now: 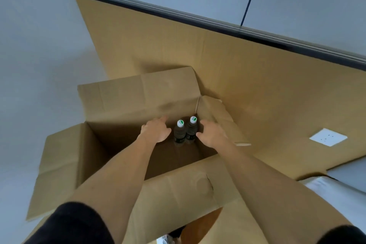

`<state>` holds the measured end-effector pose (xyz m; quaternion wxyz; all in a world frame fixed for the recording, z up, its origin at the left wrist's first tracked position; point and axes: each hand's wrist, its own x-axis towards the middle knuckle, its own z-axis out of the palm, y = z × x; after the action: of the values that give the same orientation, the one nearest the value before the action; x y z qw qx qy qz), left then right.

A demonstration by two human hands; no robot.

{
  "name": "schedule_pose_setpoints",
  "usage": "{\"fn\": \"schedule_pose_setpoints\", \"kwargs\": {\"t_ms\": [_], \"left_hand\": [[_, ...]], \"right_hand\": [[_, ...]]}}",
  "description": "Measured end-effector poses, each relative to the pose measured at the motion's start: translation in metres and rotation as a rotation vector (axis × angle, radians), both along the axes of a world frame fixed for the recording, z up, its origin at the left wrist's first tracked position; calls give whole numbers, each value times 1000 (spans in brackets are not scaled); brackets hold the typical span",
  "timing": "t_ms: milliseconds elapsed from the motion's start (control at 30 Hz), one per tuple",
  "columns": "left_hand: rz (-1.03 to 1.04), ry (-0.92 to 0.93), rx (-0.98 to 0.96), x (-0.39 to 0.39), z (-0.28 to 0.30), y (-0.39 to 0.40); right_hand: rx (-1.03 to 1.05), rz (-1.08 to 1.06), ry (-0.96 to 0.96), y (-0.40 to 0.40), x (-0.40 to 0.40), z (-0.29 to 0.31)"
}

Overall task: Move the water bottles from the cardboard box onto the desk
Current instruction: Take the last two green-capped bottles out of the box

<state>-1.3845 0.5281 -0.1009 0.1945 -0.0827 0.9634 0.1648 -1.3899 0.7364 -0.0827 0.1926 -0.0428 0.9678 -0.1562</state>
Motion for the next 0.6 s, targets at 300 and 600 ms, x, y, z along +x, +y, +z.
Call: {"fn": "schedule_pose_setpoints", "kwargs": {"t_ms": [300, 600], "left_hand": [[19, -77, 174, -53, -76, -5], [88, -50, 246, -81, -138, 12]], "right_hand": [[4, -28, -106, -25, -68, -59], [110, 63, -128, -32, -99, -124]]}}
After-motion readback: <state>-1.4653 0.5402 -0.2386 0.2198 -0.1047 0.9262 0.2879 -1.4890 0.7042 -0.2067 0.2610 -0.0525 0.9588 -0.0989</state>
